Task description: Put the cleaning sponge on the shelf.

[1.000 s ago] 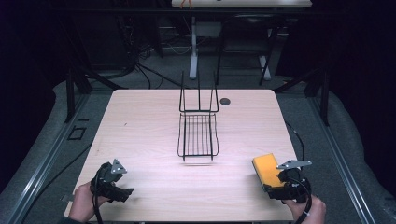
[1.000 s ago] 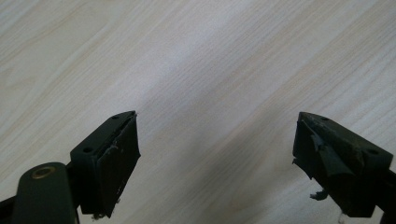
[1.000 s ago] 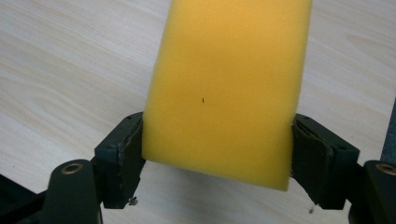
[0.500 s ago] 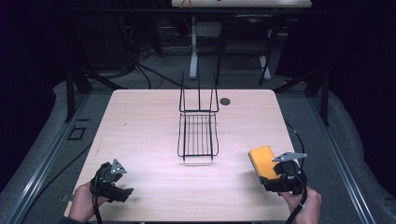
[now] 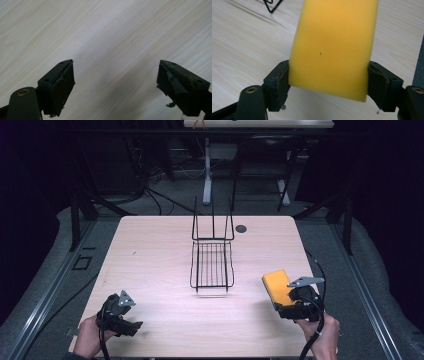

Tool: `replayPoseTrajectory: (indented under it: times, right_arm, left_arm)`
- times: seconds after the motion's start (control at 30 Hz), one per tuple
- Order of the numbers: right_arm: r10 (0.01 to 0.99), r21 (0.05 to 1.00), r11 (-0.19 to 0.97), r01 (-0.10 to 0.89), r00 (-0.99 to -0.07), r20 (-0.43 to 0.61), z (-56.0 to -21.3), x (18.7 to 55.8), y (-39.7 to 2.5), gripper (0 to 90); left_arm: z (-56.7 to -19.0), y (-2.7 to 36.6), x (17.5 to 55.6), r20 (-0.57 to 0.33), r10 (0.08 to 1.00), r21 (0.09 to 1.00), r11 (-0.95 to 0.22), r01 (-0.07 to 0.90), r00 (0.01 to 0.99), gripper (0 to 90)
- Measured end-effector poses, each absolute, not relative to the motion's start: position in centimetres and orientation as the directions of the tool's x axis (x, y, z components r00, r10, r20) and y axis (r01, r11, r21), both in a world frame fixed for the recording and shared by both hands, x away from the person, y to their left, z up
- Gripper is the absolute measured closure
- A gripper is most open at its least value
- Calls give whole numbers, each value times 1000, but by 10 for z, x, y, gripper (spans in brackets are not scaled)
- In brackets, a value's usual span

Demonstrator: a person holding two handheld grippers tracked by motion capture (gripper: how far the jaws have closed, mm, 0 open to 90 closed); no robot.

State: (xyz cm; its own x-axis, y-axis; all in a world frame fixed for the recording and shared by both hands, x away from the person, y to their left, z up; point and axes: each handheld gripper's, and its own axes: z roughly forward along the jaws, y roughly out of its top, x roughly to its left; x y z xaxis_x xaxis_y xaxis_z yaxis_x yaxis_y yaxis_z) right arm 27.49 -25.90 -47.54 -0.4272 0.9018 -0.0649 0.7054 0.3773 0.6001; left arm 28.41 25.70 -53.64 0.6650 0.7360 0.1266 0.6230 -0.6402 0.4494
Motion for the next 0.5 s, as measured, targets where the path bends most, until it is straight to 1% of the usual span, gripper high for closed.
replayPoseTrajectory:
  times: [0.5]
  right_arm:
    - [895, 612, 386, 690, -441, -66, -467, 290, -248, 262]
  left_arm:
    - [-537, 257, 284, 129, 736, 450, -641, 622, 665, 145]
